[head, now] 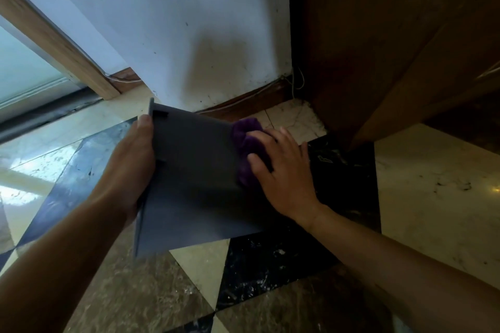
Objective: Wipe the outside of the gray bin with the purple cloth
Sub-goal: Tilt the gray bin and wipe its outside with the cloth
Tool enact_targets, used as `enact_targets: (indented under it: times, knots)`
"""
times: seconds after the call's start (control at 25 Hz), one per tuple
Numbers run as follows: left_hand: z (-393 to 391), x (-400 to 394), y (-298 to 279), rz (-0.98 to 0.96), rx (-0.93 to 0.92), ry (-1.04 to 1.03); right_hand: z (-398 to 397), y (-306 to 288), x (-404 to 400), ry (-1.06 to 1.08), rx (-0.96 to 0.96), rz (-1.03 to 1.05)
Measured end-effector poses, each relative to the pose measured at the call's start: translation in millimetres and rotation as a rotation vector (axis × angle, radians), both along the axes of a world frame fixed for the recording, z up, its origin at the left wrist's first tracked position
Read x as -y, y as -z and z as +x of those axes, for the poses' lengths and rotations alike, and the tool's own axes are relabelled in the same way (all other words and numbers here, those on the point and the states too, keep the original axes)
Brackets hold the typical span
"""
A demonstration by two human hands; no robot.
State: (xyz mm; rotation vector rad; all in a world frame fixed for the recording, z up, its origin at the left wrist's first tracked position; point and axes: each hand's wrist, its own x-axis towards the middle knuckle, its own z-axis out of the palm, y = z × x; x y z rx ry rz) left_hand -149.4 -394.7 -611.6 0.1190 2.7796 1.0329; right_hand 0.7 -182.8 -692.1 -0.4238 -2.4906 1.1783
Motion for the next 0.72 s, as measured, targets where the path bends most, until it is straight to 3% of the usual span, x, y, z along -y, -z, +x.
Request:
enact_targets:
  times: [0.28, 0.48, 0.6, 0.72]
  knots:
    - [38, -19, -54, 0.037, 0.04, 0.034, 7, 37, -42, 0.078, 0.094, -0.112]
    - [31, -38, -92, 0.009, 0.103, -0.095, 16, 58, -49, 0.125, 0.132, -0.231]
    - [6, -54, -98, -0.085, 0.164, -0.132, 21, 62, -52, 0.147, 0.146, -0.249]
    - [-13, -68, -84, -0.31, 0.026, -0.1, 31, 67, -51, 0.174, 0.153, -0.25]
